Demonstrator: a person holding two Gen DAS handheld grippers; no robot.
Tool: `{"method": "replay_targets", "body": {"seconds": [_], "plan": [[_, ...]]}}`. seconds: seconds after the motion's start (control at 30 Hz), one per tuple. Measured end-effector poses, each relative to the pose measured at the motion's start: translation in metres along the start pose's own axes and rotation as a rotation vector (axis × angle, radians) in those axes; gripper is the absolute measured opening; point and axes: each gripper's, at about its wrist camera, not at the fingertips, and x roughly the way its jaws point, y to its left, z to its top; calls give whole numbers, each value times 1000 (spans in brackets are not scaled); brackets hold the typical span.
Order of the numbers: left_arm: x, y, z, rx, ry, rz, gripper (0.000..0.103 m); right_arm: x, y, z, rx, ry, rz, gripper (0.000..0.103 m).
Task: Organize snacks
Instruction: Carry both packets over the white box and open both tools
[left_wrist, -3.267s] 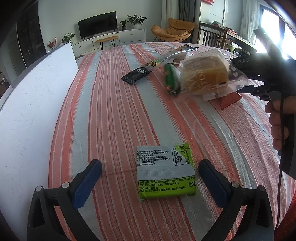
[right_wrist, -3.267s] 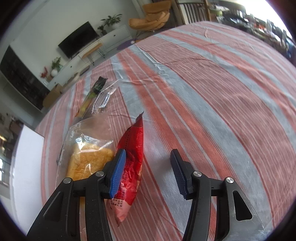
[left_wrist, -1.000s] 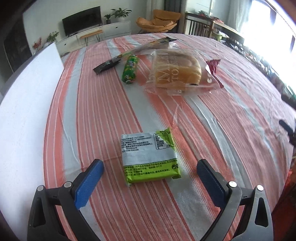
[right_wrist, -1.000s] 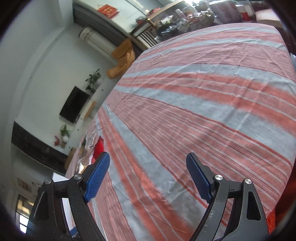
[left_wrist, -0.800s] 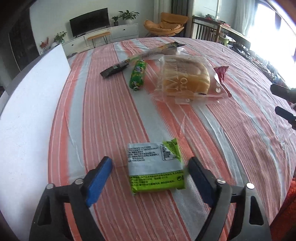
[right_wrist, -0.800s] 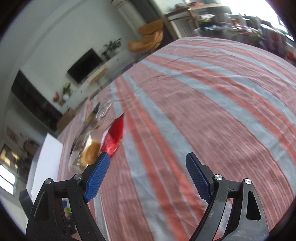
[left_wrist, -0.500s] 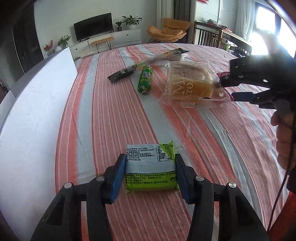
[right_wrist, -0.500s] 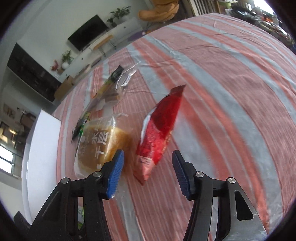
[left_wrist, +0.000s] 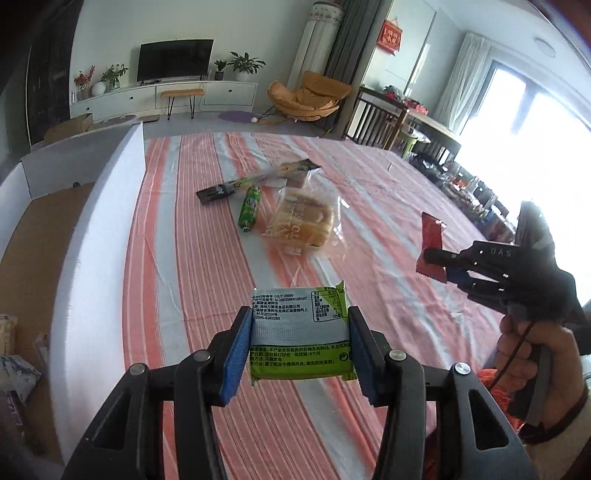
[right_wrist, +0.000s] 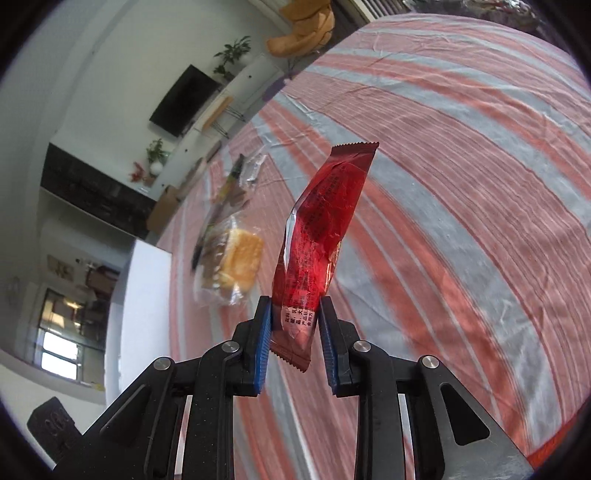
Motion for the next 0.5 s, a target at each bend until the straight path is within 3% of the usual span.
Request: {"method": "replay_targets", "body": {"seconds": [0.1,0.23,0.37,0.5], "plan": [[-51,3,11,-23,-79,-18,50,-15,55,-8,-91,0,103,25],[-122,33,25,-74,-199,36,50,-21,150,-28,-252,34,255,25],[-173,88,26,-130,-284,238,50,-2,237,-60,-401,126,377,26],[-183,159,12,-254,-250,435,50,32,290,-101,-524,208,404,26]]}}
